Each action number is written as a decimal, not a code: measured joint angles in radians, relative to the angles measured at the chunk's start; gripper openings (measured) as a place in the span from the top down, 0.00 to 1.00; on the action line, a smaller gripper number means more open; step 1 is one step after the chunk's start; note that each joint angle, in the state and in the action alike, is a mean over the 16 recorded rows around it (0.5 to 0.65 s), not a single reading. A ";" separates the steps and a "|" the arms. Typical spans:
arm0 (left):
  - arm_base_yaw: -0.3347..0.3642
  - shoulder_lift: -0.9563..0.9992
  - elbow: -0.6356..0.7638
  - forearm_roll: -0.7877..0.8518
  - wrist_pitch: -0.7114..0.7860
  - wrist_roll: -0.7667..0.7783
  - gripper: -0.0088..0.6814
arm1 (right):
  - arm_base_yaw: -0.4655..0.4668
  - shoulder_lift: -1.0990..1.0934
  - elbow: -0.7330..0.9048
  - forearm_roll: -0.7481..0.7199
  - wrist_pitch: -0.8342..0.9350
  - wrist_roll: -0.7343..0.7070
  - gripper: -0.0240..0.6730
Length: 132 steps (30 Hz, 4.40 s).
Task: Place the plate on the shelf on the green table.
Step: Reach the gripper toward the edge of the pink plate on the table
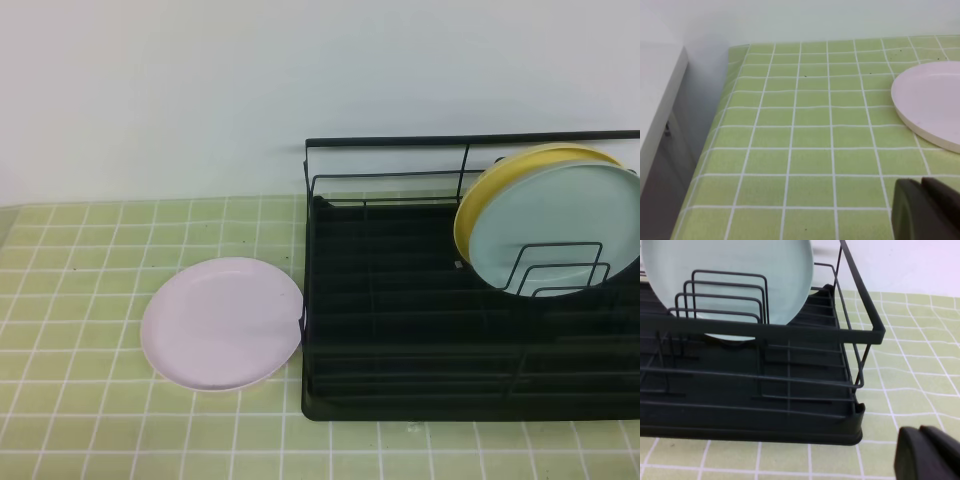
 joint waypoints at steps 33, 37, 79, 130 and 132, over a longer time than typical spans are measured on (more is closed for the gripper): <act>0.000 0.000 0.000 0.002 0.000 0.000 0.99 | 0.000 0.000 -0.009 0.000 0.000 0.000 0.97; 0.000 0.000 0.000 0.018 -0.003 0.001 0.99 | 0.000 0.000 -0.007 0.000 0.000 0.000 0.97; 0.000 0.001 -0.034 0.051 -0.663 -0.093 0.99 | 0.000 0.000 -0.007 0.000 0.000 0.000 0.97; 0.000 0.450 -0.723 0.072 0.305 -0.089 0.99 | 0.000 0.046 -0.143 0.027 -0.439 -0.216 0.97; 0.000 0.543 -0.770 0.069 0.358 -0.086 0.99 | 0.000 0.076 -0.179 0.021 -0.345 -0.215 0.97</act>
